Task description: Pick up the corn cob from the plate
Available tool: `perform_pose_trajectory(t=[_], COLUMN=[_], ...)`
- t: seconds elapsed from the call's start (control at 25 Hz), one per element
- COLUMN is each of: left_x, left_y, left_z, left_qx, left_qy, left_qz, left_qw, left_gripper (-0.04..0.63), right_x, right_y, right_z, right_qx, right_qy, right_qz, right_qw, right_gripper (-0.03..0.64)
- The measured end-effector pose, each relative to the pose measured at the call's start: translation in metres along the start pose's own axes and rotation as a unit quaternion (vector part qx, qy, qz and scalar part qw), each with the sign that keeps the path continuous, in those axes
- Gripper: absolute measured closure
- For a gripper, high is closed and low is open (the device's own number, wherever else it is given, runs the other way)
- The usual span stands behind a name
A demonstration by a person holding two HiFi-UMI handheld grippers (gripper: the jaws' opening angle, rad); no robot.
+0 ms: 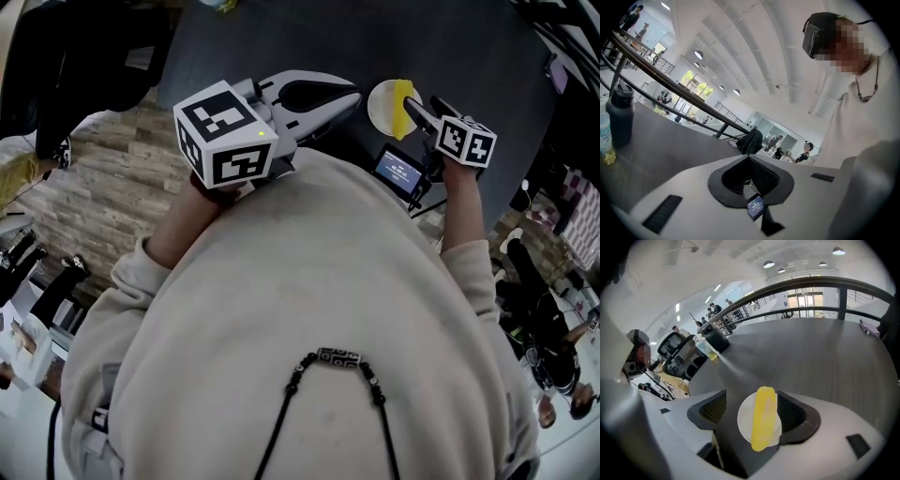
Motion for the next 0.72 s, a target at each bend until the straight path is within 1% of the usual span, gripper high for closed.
perform_pose_trajectory(t=[0.2,0.4,0.72], left_x=[-0.004,-0.009,-0.011], left_y=[-0.001,-0.002,-0.006], left_z=[0.000,-0.002,0.000], left_qx=[-0.008,-0.011,-0.016], left_qy=[0.006,0.015,0.018], left_qz=[0.004,0.008,0.010], left_qw=[0.9999,0.9998,0.9997], left_gripper=[0.591,0.591,0.591], right_x=[0.014,0.026,0.052], right_y=[-0.022,-0.034,-0.041], right_z=[0.013,0.021,0.031], right_qx=[0.020,0.032,0.028], right_qy=[-0.004,-0.003,-0.009], right_qz=[-0.036,-0.057,-0.096], right_qw=[0.999,0.998,0.995], right_gripper=[0.295,0.295,0.295])
Point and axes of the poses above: the fingertips, and each gripper's own axes: x forward along the fingers, z to its right, y out of its top, the point moved 10 cm from there along -x, backward along the fingers, and after that the axes turned 11 degrees about z, right-handed, at the moved point
